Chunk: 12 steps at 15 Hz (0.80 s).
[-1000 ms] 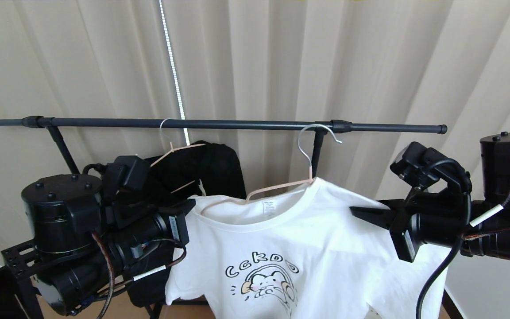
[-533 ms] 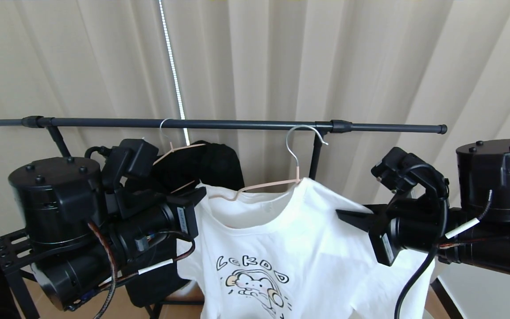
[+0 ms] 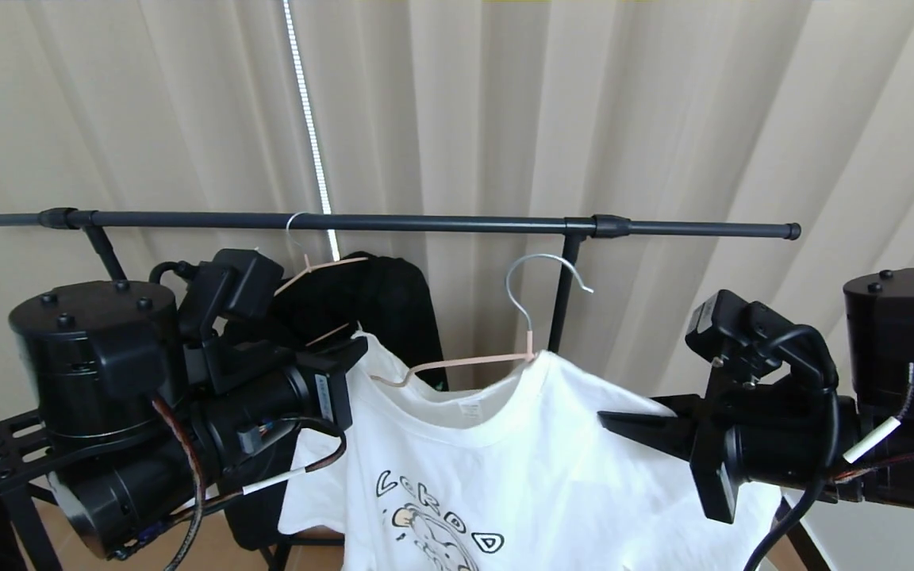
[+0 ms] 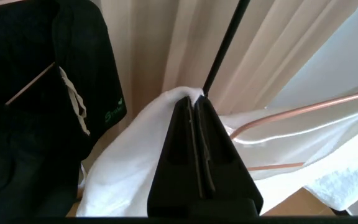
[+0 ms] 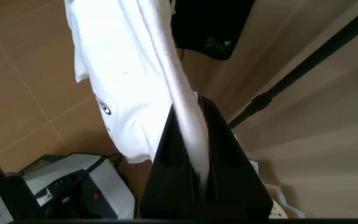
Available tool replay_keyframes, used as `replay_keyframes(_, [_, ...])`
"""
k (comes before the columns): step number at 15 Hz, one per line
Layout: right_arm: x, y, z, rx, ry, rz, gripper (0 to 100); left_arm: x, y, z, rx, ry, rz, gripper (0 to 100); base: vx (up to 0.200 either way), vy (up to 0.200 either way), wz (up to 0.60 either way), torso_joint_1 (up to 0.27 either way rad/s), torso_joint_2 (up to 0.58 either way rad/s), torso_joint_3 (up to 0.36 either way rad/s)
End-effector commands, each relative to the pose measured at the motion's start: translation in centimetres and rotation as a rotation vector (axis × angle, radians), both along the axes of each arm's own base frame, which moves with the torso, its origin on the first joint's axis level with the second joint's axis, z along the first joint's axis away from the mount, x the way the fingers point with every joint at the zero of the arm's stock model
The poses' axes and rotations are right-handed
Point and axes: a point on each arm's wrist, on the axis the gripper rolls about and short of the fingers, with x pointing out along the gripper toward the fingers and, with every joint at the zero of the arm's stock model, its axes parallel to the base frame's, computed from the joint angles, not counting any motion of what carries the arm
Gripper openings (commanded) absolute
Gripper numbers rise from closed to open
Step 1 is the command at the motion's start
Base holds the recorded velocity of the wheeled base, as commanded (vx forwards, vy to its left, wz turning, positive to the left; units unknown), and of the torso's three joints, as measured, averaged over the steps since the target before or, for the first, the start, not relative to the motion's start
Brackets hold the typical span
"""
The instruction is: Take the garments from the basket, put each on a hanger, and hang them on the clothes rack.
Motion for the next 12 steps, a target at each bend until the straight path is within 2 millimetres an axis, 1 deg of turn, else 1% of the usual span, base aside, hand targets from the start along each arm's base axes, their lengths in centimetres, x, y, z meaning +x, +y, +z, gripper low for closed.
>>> replay_keyframes(1, [0.0,-0.3,0.4,0.012,-0.015,-0.007,0,-0.3,0.1,0.7,-0.007,-0.011,-0.006,0,0.000,0.000,0.00,0.000,0.00,0.000])
replay_keyframes(2, [0.5,0.0,-0.1,0.003,0.003,-0.015,0,-0.4,-0.1,1.3,-0.006,-0.022,-0.017,0,0.000,0.000,0.00,0.000,0.00,0.000])
replay_keyframes(6, [0.9,0.7,-0.6,0.032,0.003,-0.026,0,-1.3,-1.3,3.4,-0.013,-0.047,-0.080,0,0.000,0.000,0.00,0.000,0.00,0.000])
replay_keyframes(7, [0.9,1.3,-0.7,0.044,0.028,-0.056,0,-1.5,-1.7,3.7,-0.011,-0.044,-0.095,0,0.000,0.000,0.00,0.000,0.00,0.000])
replay_keyframes(9, [1.2,2.1,-1.2,0.027,0.005,-0.126,0,-1.7,-2.1,4.3,-0.018,-0.053,-0.115,0,0.000,0.000,0.00,0.000,0.00,0.000])
replay_keyframes(10, [1.3,2.7,-1.6,0.034,-0.013,-0.123,0,-1.9,-2.4,4.5,-0.019,-0.053,-0.127,0,0.000,0.000,0.00,0.000,0.00,0.000])
replay_keyframes(12, [1.5,3.1,-2.3,0.047,-0.028,-0.117,0,-2.2,-3.0,5.0,-0.022,-0.054,-0.156,0,0.000,0.000,0.00,0.000,0.00,0.000])
